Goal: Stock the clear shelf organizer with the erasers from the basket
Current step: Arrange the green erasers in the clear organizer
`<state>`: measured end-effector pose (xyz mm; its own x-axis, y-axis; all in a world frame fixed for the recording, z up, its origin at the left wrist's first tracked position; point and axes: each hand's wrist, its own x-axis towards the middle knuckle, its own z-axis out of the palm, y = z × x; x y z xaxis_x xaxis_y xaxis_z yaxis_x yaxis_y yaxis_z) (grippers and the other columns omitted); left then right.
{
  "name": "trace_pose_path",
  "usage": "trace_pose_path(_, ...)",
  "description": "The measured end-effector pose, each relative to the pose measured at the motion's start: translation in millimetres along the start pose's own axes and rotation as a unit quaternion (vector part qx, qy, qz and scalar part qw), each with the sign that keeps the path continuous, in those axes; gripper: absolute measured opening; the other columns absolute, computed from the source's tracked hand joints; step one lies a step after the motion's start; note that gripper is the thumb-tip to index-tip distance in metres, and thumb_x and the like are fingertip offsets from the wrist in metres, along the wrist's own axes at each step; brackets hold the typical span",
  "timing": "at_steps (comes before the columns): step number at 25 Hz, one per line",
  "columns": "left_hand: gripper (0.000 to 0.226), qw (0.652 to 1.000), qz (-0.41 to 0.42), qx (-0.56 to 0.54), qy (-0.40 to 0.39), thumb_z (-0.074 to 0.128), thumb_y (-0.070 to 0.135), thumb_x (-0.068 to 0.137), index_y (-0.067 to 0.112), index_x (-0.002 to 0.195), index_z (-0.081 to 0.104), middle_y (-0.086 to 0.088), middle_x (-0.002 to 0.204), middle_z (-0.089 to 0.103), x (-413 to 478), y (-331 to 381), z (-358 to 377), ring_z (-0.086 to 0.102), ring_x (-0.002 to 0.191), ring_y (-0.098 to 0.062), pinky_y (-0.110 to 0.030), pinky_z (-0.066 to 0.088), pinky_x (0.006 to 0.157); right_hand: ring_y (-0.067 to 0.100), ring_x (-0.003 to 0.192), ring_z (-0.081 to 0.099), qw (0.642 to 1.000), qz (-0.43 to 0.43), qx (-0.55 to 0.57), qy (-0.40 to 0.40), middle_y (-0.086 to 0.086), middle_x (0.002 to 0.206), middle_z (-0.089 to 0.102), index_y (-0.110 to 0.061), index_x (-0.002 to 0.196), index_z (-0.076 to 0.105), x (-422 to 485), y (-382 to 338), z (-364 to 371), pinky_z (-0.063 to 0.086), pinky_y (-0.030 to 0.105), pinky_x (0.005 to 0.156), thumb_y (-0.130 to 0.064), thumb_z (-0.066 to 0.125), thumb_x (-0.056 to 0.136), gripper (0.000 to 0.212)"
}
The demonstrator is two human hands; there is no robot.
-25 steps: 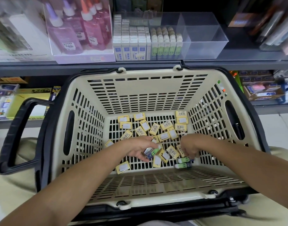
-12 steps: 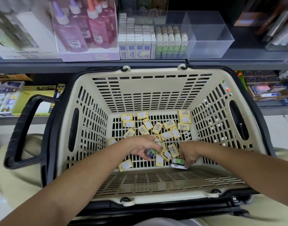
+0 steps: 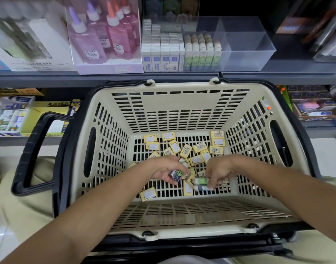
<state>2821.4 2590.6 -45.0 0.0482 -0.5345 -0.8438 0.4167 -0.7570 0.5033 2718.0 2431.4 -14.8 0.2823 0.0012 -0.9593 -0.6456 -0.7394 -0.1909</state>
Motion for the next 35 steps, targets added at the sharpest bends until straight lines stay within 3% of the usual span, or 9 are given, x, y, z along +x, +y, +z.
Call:
trace_pose_path(5, 0.053, 0.983, 0.026, -0.181, 0.022, 0.080, 0.017, 0.070, 0.007, 0.110, 0.048, -0.004, 0.079, 0.055, -8, 14, -1, 0.046, 0.061, -0.009, -0.021, 0.046, 0.055, 0.004, 0.052, 0.050, 0.958, -0.096, 0.256, 0.088, -0.003, 0.066, 0.064, -0.007, 0.096, 0.068, -10, -6, -29, 0.042, 0.015, 0.050, -0.017, 0.071, 0.078, 0.021)
trace_pose_path(8, 0.056, 0.957, 0.084, -0.273, 0.048, 0.079, 0.006, 0.070, 0.007, 0.116, 0.045, -0.004, 0.069, 0.056, -10, 27, 0, 0.045, 0.050, -0.008, -0.020, 0.045, 0.050, 0.005, 0.058, 0.052, 0.941, -0.141, 0.286, 0.112, 0.001, 0.075, 0.066, -0.007, 0.096, 0.068, -16, -14, -34, 0.042, 0.018, 0.056, -0.021, 0.073, 0.077, 0.024)
trace_pose_path(14, 0.023, 0.958, 0.210, -0.161, 0.108, 0.075, 0.009, 0.076, 0.018, 0.082, 0.054, 0.007, 0.057, 0.059, -29, 61, -2, 0.051, 0.048, -0.005, -0.022, 0.044, 0.052, 0.001, 0.054, 0.053, 0.928, -0.216, 0.179, 0.244, -0.008, 0.064, 0.058, -0.014, 0.091, 0.066, -46, -23, -59, 0.038, 0.010, 0.050, -0.025, 0.069, 0.082, 0.014)
trace_pose_path(17, 0.021, 0.951, 0.260, -0.111, 0.121, 0.073, 0.008, 0.078, 0.017, 0.085, 0.055, 0.006, 0.066, 0.064, -39, 81, -6, 0.060, 0.056, -0.006, -0.022, 0.050, 0.055, -0.004, 0.049, 0.056, 0.894, -0.279, 0.216, 0.276, -0.004, 0.066, 0.059, -0.017, 0.110, 0.057, -58, -26, -70, 0.044, 0.012, 0.054, -0.007, 0.072, 0.078, 0.036)
trace_pose_path(21, 0.019, 0.938, 0.314, -0.071, 0.132, 0.071, 0.001, 0.078, 0.013, 0.084, 0.057, 0.003, 0.070, 0.064, -56, 114, -10, 0.064, 0.062, -0.006, -0.019, 0.054, 0.062, 0.006, 0.056, 0.062, 0.855, -0.318, 0.204, 0.355, -0.003, 0.072, 0.066, -0.021, 0.091, 0.063, -77, -28, -91, 0.052, 0.026, 0.067, -0.016, 0.069, 0.082, 0.011)
trace_pose_path(26, 0.017, 0.912, 0.369, 0.042, 0.175, 0.072, 0.002, 0.077, 0.014, 0.086, 0.064, -0.003, 0.082, 0.064, -78, 148, -14, 0.060, 0.074, -0.012, -0.029, 0.055, 0.076, 0.008, 0.063, 0.064, 0.828, -0.339, 0.190, 0.404, 0.001, 0.074, 0.067, -0.012, 0.087, 0.068, -98, -24, -117, 0.054, 0.024, 0.062, -0.015, 0.067, 0.084, 0.004)
trace_pose_path(30, 0.026, 0.849, 0.389, 0.184, 0.305, 0.077, 0.016, 0.074, 0.023, 0.094, 0.062, 0.007, 0.085, 0.063, -91, 172, -20, 0.055, 0.071, -0.007, -0.010, 0.042, 0.064, 0.005, 0.063, 0.068, 0.805, -0.347, 0.164, 0.452, 0.001, 0.071, 0.069, -0.021, 0.089, 0.065, -123, -23, -140, 0.050, 0.013, 0.056, -0.018, 0.069, 0.083, 0.008)
trace_pose_path(32, 0.027, 0.828, 0.403, 0.182, 0.345, 0.077, 0.016, 0.074, 0.019, 0.095, 0.061, 0.007, 0.080, 0.060, -97, 189, -28, 0.052, 0.067, -0.008, -0.009, 0.038, 0.057, 0.005, 0.062, 0.068, 0.783, -0.357, 0.193, 0.471, -0.003, 0.064, 0.068, -0.021, 0.087, 0.064, -137, -22, -163, 0.048, 0.015, 0.050, -0.016, 0.067, 0.084, 0.007)
trace_pose_path(35, 0.029, 0.828, 0.424, 0.112, 0.351, 0.075, 0.008, 0.076, 0.008, 0.104, 0.065, -0.003, 0.088, 0.063, -104, 212, -40, 0.053, 0.073, -0.014, -0.022, 0.044, 0.070, 0.009, 0.068, 0.068, 0.730, -0.346, 0.209, 0.550, -0.005, 0.069, 0.069, -0.025, 0.077, 0.063, -148, -21, -201, 0.051, 0.022, 0.059, -0.017, 0.065, 0.085, 0.012)
